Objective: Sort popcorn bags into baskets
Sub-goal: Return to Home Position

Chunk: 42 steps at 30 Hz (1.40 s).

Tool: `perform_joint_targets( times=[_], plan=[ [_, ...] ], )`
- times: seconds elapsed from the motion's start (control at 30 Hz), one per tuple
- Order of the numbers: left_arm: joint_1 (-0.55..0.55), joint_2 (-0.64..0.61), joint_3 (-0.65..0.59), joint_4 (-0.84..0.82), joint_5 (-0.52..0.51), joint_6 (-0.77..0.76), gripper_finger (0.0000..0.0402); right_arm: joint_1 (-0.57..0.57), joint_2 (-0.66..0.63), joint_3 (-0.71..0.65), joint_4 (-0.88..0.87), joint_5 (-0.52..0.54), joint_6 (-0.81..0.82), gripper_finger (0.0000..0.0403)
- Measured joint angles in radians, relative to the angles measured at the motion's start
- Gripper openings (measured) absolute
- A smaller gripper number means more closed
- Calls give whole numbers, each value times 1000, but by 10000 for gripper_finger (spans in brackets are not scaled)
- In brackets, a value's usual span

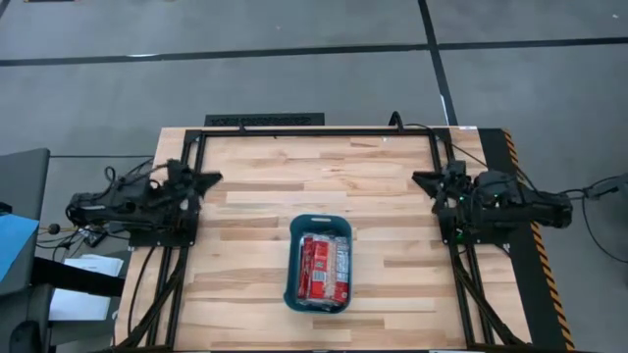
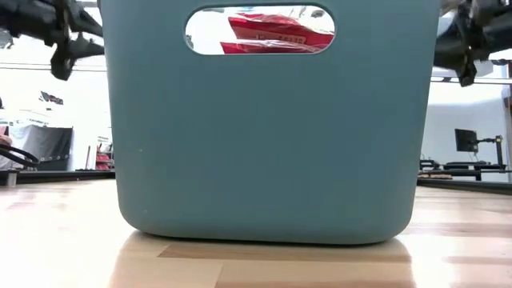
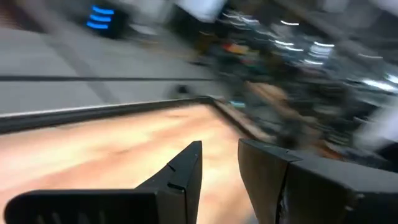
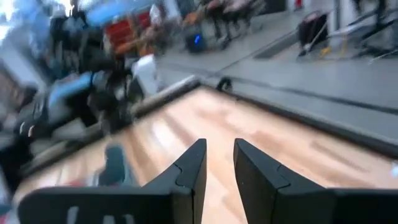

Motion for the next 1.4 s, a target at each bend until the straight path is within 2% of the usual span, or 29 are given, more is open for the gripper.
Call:
perform_joint_targets(
  times=[0.07,0.17,0.23,0.33,0.43,0.5,0.63,0.73,0.87,1.07,1.17,1.4],
  plan=[
    [0,-1,-18,-43,-131,-23,90,0,-4,2,37,13,20,107],
    [0,1,-92,-29,-184,-102,90,0,-16,-14,29,29,23,107],
    [-4,2,-178,31,-124,-146,90,0,-28,-24,52,36,22,107],
    [-24,3,-323,268,39,-137,90,-1,-32,-52,56,36,-3,107],
    [-61,37,-367,519,261,43,90,-9,-33,-74,58,37,-37,107],
    [-86,23,-370,577,295,107,90,-19,-33,-89,42,34,-62,107],
    [-121,6,-371,541,214,112,90,-33,-33,-123,56,30,-98,107],
    [-137,1,-371,510,253,106,90,-36,-32,-164,80,17,-109,108],
    [-170,3,-371,483,343,115,90,-38,-32,-240,213,4,-106,108],
    [-226,2,-371,483,327,240,90,-39,-31,-310,338,3,-114,108],
    [-244,2,-371,479,275,253,90,-39,-32,-314,360,5,-126,108],
    [-260,2,-371,439,248,275,90,-39,-22,-314,355,9,-193,108]
  ],
)
